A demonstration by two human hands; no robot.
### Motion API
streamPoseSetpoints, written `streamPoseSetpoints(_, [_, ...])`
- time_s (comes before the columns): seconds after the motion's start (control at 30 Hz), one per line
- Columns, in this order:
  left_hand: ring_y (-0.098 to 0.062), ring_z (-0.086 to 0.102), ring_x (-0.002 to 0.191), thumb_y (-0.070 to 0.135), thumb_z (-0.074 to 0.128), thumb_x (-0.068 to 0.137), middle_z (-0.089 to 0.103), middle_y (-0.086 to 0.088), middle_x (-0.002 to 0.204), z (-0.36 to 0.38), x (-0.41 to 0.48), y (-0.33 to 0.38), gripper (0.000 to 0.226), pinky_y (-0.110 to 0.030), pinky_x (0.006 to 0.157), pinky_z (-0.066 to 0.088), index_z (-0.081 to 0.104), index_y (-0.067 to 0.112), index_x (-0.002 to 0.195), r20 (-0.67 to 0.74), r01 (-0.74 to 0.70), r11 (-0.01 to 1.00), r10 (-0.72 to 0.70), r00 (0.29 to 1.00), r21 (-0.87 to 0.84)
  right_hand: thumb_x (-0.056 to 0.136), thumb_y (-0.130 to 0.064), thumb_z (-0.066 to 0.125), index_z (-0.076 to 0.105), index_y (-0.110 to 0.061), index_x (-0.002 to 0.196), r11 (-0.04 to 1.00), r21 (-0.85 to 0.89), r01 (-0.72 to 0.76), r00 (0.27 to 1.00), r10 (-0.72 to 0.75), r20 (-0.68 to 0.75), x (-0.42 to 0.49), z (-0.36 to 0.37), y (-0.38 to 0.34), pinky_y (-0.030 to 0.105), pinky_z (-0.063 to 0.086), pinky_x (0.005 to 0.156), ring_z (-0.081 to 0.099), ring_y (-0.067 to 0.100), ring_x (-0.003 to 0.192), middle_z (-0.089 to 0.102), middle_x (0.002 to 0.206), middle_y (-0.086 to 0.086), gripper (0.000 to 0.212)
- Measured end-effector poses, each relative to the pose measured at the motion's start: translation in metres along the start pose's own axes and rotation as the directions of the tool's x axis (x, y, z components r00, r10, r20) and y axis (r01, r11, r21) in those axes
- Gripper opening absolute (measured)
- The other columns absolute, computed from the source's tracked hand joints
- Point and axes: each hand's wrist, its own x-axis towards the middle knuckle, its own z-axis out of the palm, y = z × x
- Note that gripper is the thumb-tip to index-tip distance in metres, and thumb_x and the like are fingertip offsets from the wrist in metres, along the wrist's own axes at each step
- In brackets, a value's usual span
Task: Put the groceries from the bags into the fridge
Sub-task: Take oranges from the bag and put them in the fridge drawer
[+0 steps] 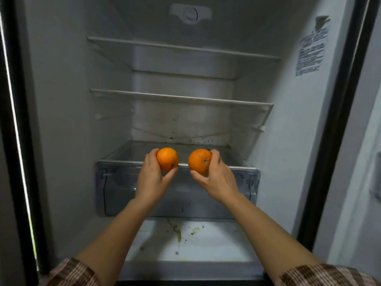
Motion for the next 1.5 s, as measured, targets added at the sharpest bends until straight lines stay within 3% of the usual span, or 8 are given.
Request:
streamPoseSetpoints(0.3, [-0.036,0.059,0.1,0.048,0.068,0.081,0.048,-0.008,0.13,-0.009,0.014,0.0,0.07,-0.04,0.074,0.047,0.037,0.013,0.133,0.081,-0.079,0.977,0.065,0.995,0.197,0.085,-0.057,0.058,0.027,-0.01,0.127,0.998,0.0,-0.06,0.998,0.06,0.008,0.004,0.003,-0.001,0.039,0.044,0.07,0.06,0.04,0.1,0.055,0.123,0.016,0.071])
streamPoseSetpoints(0.6, [-0.021,0.058,0.093,0.053,0.07,0.075,0.056,-0.001,0.112,-0.038,0.004,0.017,0.06,-0.037,0.074,0.047,0.044,0.019,0.117,0.091,-0.024,0.993,0.013,0.996,0.117,0.081,-0.059,0.059,0.029,-0.017,0.115,0.996,0.05,-0.075,0.997,0.075,0.0,-0.02,-0.03,-0.021,0.04,0.047,0.073,0.06,0.036,0.098,0.058,0.117,0.012,0.062])
streamPoseSetpoints(0.9, [-0.019,0.057,0.087,0.058,0.072,0.068,0.057,0.006,0.1,-0.054,-0.007,0.041,0.056,-0.036,0.07,0.048,0.05,0.024,0.108,0.073,0.019,0.969,-0.038,0.997,0.247,0.08,-0.059,0.059,0.032,-0.013,0.117,0.992,-0.065,-0.105,0.991,0.11,0.079,-0.034,-0.059,-0.037,0.038,0.038,0.072,0.056,0.039,0.104,0.058,0.118,0.014,0.065])
streamPoseSetpoints(1.03, [-0.02,0.057,0.079,0.061,0.072,0.061,0.061,0.004,0.085,-0.062,0.012,0.046,0.051,-0.034,0.065,0.047,0.056,0.023,0.091,0.194,0.066,0.947,-0.132,0.972,0.313,0.072,-0.059,0.064,0.041,-0.017,0.107,0.987,-0.101,-0.124,0.966,0.143,0.214,-0.01,-0.073,-0.042,0.036,0.04,0.07,0.055,0.032,0.094,0.056,0.101,0.006,0.059])
streamPoseSetpoints(1.2, [-0.019,0.064,0.073,0.057,0.077,0.058,0.068,-0.004,0.083,-0.059,0.044,0.041,0.051,-0.036,0.069,0.055,0.063,0.018,0.088,0.497,0.08,0.931,-0.262,0.827,0.357,0.062,-0.06,0.069,0.06,-0.015,0.087,0.953,-0.289,0.087,0.77,0.12,0.627,0.034,-0.06,-0.042,0.027,0.046,0.056,0.06,0.02,0.07,0.064,0.086,0.006,0.052])
streamPoseSetpoints(1.3, [-0.02,0.066,0.076,0.055,0.075,0.065,0.071,-0.005,0.09,-0.048,0.055,0.033,0.049,-0.034,0.075,0.056,0.067,0.018,0.096,0.685,-0.041,0.88,-0.338,0.646,0.473,0.074,-0.057,0.069,0.066,-0.011,0.094,0.944,-0.302,0.133,0.599,0.166,0.783,0.048,-0.037,-0.043,0.026,0.05,0.059,0.063,0.017,0.07,0.066,0.081,0.002,0.05])
streamPoseSetpoints(1.4, [-0.019,0.066,0.098,0.045,0.071,0.076,0.07,-0.001,0.107,-0.033,0.057,0.021,0.043,-0.037,0.092,0.053,0.067,0.02,0.111,0.802,-0.229,0.81,-0.412,0.432,0.539,0.071,-0.055,0.075,0.07,-0.015,0.099,0.93,-0.312,0.192,0.478,0.189,0.858,0.056,-0.011,-0.043,0.028,0.055,0.07,0.066,0.017,0.083,0.071,0.094,0.002,0.049])
streamPoseSetpoints(1.5, [-0.027,0.064,0.108,0.035,0.071,0.081,0.065,-0.009,0.12,-0.024,0.058,0.014,0.049,-0.04,0.093,0.052,0.058,0.015,0.125,0.829,-0.255,0.793,-0.494,0.264,0.553,0.061,-0.059,0.079,0.069,-0.014,0.112,0.892,-0.384,0.237,0.285,0.314,0.906,0.062,0.014,-0.047,0.035,0.056,0.086,0.07,0.019,0.088,0.074,0.104,0.006,0.069])
